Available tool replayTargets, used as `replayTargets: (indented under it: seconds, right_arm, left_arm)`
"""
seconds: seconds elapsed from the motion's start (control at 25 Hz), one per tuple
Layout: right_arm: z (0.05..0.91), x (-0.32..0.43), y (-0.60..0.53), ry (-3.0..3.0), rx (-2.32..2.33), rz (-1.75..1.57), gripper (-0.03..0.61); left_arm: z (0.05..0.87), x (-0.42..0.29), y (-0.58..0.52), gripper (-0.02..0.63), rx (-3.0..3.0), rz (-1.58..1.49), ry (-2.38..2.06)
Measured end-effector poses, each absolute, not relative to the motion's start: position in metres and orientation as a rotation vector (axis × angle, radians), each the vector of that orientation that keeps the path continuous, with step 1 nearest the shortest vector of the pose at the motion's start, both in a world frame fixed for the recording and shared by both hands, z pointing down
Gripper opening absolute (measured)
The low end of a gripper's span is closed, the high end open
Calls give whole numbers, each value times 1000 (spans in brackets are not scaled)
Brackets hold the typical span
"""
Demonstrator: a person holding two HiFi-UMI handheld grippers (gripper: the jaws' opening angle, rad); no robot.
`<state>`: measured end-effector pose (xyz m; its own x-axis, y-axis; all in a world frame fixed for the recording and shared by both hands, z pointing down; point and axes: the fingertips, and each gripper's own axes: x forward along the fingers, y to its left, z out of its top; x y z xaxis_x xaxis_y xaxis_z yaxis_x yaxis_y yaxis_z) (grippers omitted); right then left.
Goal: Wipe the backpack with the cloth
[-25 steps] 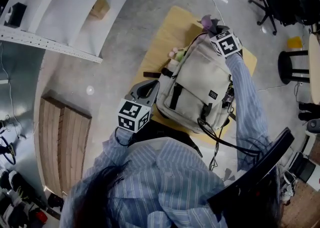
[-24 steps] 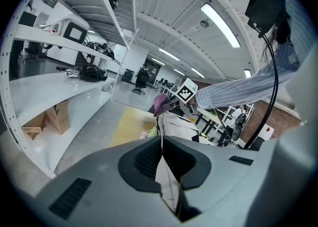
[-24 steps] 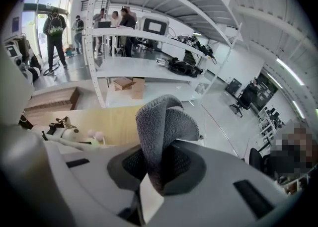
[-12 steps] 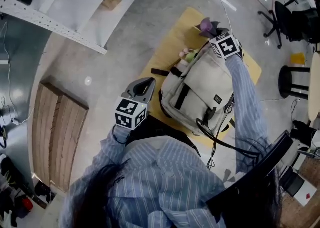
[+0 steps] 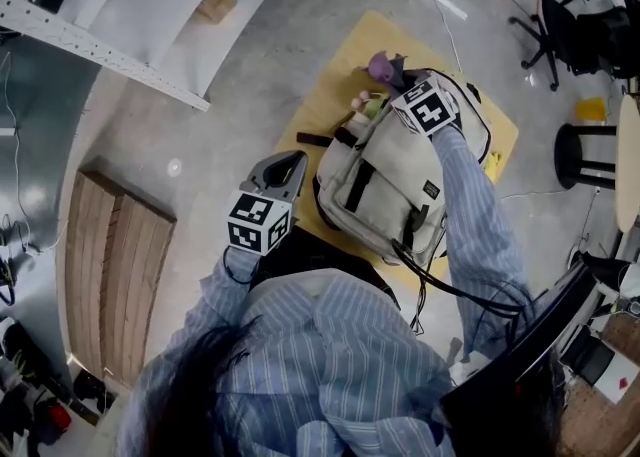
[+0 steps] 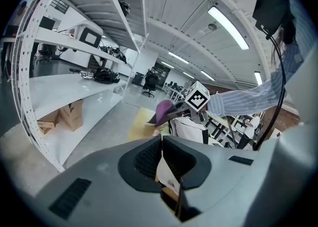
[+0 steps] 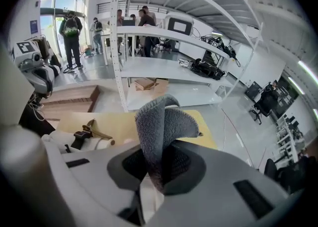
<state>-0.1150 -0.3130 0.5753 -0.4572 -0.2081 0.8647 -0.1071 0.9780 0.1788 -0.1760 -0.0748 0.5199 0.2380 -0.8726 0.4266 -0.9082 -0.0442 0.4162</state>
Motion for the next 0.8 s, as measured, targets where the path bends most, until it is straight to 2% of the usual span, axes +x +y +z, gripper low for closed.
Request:
replayTargets:
  seconds: [0.8]
  right_arm:
    - [560, -115, -181, -2106, 55, -132, 41]
  left_arm:
    - [510, -150, -26, 12, 1881, 65, -1668]
